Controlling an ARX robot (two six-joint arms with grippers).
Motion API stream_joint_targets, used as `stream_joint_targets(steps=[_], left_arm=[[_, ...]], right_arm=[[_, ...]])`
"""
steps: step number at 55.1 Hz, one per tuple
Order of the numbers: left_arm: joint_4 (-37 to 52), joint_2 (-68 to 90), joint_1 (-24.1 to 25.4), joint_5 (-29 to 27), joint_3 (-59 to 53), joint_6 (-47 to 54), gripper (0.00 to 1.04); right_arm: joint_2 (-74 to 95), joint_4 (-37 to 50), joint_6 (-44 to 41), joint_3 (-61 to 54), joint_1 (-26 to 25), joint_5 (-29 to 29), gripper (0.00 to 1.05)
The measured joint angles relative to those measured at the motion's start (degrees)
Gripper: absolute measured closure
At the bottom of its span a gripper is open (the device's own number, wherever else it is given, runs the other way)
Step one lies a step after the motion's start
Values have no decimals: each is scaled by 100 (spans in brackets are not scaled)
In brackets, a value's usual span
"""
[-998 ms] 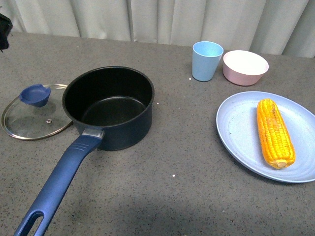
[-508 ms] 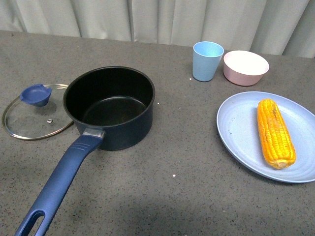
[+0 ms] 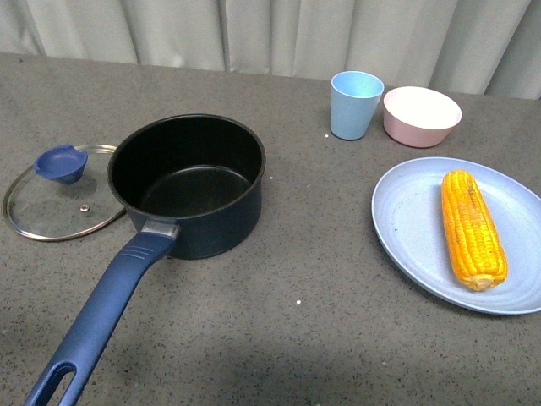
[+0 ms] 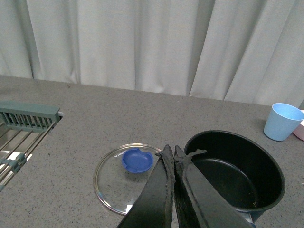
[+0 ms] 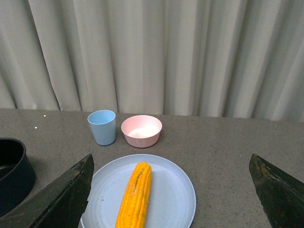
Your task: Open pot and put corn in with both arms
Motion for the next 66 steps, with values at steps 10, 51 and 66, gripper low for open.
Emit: stream_joint_targets(steps=[10,51,66], left_arm=[[-664,-763,0,0,-2,2,101],[-2706,-2911,0,0,-7,2,101],[-3119,-3320,0,0,-4,2,101]], right_arm=[[0,0,0,0,0,0,9],[0,0,0,0,0,0,9],[0,0,0,0,0,0,9]])
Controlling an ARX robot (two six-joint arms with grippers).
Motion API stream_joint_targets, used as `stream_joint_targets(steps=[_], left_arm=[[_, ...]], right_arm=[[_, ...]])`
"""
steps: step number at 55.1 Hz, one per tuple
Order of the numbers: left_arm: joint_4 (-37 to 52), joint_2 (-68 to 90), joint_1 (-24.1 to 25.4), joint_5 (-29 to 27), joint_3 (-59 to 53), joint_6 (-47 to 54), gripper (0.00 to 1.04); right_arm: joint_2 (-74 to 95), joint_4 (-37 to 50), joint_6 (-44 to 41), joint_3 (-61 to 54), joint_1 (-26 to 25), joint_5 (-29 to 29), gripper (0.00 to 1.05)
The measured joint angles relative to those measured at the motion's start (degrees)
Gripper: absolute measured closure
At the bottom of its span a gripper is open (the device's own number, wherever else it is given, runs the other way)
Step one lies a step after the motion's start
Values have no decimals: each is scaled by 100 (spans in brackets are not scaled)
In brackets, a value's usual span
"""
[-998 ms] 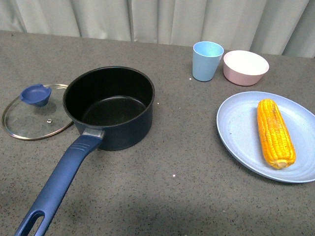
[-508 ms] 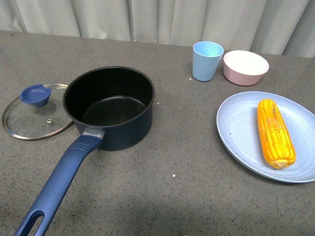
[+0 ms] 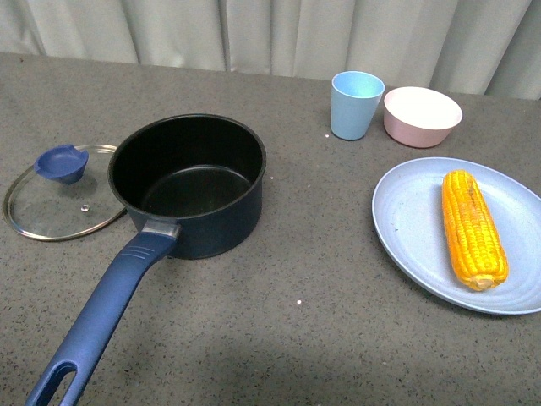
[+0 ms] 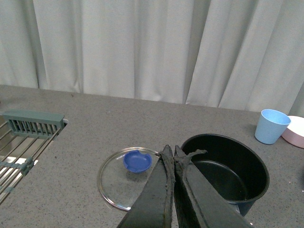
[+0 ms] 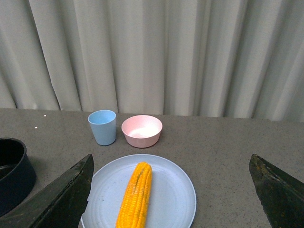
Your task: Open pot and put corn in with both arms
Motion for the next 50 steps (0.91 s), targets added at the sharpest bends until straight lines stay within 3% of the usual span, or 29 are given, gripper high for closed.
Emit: stream_joint_targets(steps=[6,10,18,25,27,28,31,33,38,46,50], left_arm=[[-205,-205,0,0,0,0,101],[-1034,-868,0,0,0,0,101],[-1108,-1069,0,0,0,-2,100],[-1110,-1073,0,0,0,-2,78],[-1110,-1075,0,2,0,0,69],[-1110,-1075,0,0,0,0,64],[-1110,-1078,0,-11,0,0,55],[-1110,-1078,0,-7,0,0,49],[-1110,-1078,0,-4,0,0,35],[-1110,-1078,0,-2,0,0,10],[-1110,-1078,0,-2,0,15,5]], right_arm=[[0,0,0,0,0,0,9],[0,0,0,0,0,0,9],[0,0,0,0,0,0,9],[0,0,0,0,0,0,9],[157,-319,90,114,240,667,9],[415,-575,192,236,507,1523,9],[887,-649,304,328,850,2417,9],[1176,-538,304,334,935,2592,9],[2076,90,302,378,874,2345,9],[4162,1451,297,837,385,1325,9],[5101,1722,352,1176,199,918,9]])
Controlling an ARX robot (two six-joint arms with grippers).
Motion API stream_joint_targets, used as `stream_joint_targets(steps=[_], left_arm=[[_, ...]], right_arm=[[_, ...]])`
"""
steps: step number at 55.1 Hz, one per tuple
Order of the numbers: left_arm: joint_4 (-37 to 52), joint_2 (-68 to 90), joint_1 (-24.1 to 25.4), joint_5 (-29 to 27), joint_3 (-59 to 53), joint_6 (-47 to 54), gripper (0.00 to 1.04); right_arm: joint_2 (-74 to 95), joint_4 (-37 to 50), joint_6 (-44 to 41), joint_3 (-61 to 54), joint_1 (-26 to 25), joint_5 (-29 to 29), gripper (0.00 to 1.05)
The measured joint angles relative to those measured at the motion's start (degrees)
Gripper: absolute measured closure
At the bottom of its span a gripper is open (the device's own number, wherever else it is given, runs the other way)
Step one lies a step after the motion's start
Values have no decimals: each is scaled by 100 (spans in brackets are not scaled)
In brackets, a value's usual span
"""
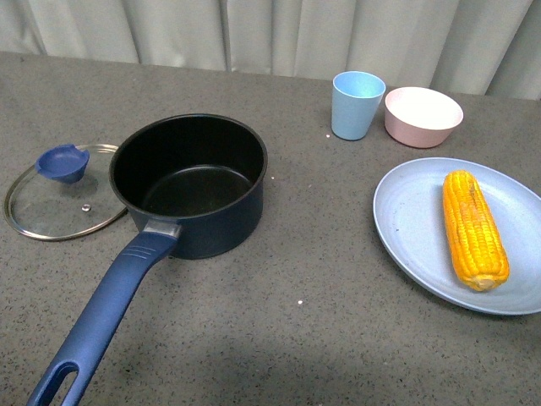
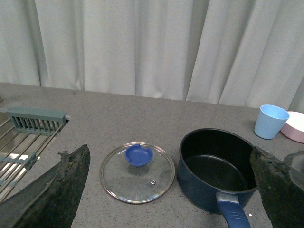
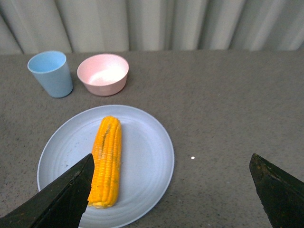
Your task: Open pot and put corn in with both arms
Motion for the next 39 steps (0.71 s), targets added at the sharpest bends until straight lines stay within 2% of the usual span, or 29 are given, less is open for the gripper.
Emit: stream_joint_targets(steps=[6,12,25,33,39], left_arm=[[0,0,0,0,0,0,6],[0,0,0,0,0,0,6],[0,0,0,-2,0,0,6],[0,0,0,0,0,0,6],[0,0,0,0,0,0,6]], right_arm=[[1388,-127,125,588,-160,-525,9],[2546,-732,341,1270,-225,-800,9],[4232,-1213,562,2522,-168,-1078,9],[4839,-1261,905,2927,-68,-1397,9],[5285,-1318,1110,3191,98,-1366,9]])
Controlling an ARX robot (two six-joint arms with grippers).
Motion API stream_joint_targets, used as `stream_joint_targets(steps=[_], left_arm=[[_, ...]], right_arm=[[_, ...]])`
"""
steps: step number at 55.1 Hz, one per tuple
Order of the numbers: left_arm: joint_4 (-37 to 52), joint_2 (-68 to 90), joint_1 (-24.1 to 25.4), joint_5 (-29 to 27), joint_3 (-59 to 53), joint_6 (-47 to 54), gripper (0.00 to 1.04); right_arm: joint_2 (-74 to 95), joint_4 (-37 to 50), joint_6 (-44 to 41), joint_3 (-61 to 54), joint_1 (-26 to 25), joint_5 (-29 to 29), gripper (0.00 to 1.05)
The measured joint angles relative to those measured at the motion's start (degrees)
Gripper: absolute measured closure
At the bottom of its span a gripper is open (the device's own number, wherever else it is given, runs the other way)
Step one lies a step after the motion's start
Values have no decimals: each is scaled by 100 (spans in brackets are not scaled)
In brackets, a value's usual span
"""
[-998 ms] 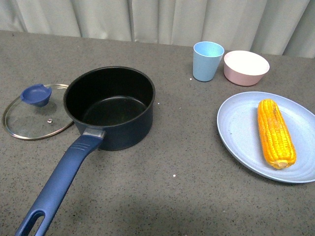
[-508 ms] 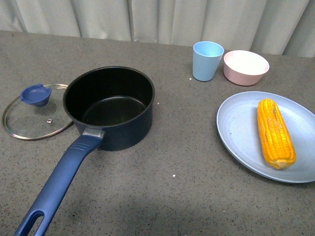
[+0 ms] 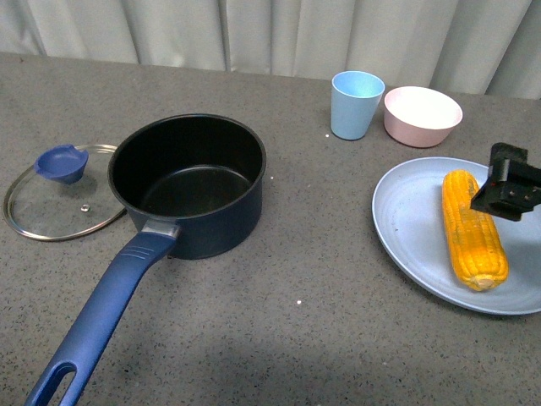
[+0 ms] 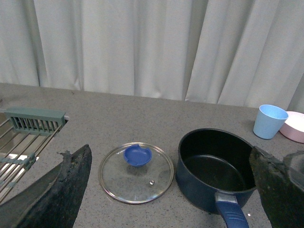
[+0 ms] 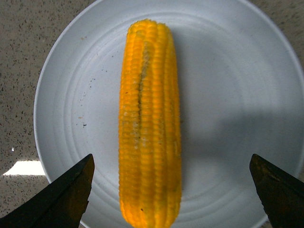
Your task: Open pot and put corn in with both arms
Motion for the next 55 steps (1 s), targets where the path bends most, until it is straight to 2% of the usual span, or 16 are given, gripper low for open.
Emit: stream_joint_targets(steps=[20,23,44,50,55], left_arm=[[0,0,0,0,0,0,6],[0,0,0,0,0,0,6],[0,-2,0,0,0,0,6],[0,-2,0,0,0,0,6],[0,-2,0,0,0,-2,6]], right_arm=[[927,-138,219,660,313,153,9],[962,-164,238,706,319,151,12],[990,-297,286,789,308,72,67],[905,-363,286,769,308,-105,81],[562,-372,332,634,317,-531,89]])
